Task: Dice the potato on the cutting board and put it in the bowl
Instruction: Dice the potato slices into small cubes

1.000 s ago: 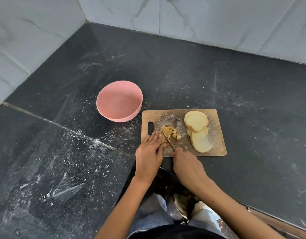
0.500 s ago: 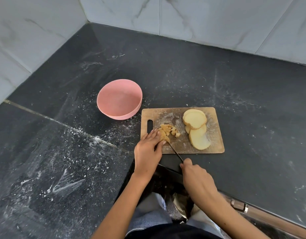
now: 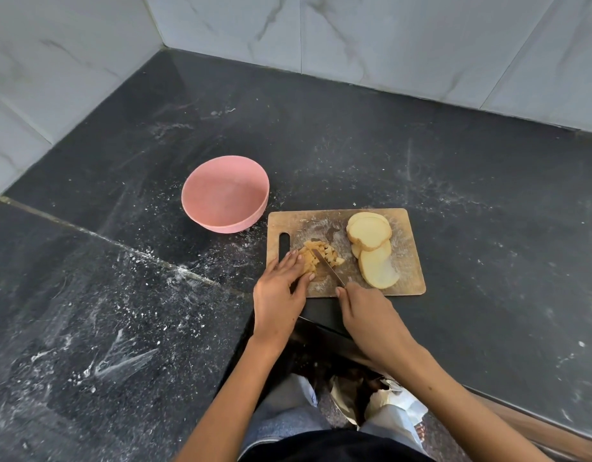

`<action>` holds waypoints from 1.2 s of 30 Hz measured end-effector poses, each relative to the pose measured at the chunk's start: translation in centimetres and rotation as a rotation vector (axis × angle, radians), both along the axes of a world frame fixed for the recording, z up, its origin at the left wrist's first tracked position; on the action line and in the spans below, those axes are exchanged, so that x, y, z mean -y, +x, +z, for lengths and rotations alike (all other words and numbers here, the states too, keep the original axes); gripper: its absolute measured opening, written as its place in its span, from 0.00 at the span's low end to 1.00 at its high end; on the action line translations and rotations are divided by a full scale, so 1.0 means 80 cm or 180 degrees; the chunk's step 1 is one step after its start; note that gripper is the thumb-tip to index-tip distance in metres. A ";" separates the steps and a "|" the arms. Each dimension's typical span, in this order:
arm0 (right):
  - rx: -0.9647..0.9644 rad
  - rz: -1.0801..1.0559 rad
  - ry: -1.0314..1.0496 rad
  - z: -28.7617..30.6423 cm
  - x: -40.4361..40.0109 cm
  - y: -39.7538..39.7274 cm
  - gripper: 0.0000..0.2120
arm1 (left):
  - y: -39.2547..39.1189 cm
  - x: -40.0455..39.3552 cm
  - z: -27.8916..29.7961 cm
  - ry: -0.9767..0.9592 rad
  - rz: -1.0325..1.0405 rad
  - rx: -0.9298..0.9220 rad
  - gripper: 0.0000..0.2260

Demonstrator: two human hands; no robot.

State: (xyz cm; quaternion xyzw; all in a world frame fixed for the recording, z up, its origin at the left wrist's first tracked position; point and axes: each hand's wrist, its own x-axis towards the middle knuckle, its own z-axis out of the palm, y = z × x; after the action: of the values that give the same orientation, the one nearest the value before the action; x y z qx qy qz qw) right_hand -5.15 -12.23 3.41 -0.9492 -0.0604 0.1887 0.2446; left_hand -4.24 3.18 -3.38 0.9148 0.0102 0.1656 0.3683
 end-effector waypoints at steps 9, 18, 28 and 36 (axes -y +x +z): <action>0.0053 0.0031 -0.0040 -0.015 -0.014 0.007 0.13 | 0.000 0.000 0.000 -0.0076 0.0019 -0.0042 0.15; 0.0129 -0.0083 -0.0158 -0.016 -0.009 0.012 0.13 | 0.000 0.000 0.002 -0.0151 0.0032 -0.0085 0.15; 0.0105 -0.0178 -0.0208 -0.021 -0.006 0.014 0.15 | -0.001 0.001 0.000 -0.0123 0.0016 0.0023 0.15; 0.0230 0.0064 -0.0248 -0.019 -0.025 0.022 0.15 | -0.002 0.001 -0.003 -0.0135 0.0013 0.0036 0.15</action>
State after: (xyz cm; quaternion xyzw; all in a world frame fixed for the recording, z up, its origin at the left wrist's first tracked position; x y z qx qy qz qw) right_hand -3.37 -10.23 1.86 -0.9635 -0.0714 0.1590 0.2031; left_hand -4.39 3.08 -3.63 0.9058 0.0134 0.1713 0.3872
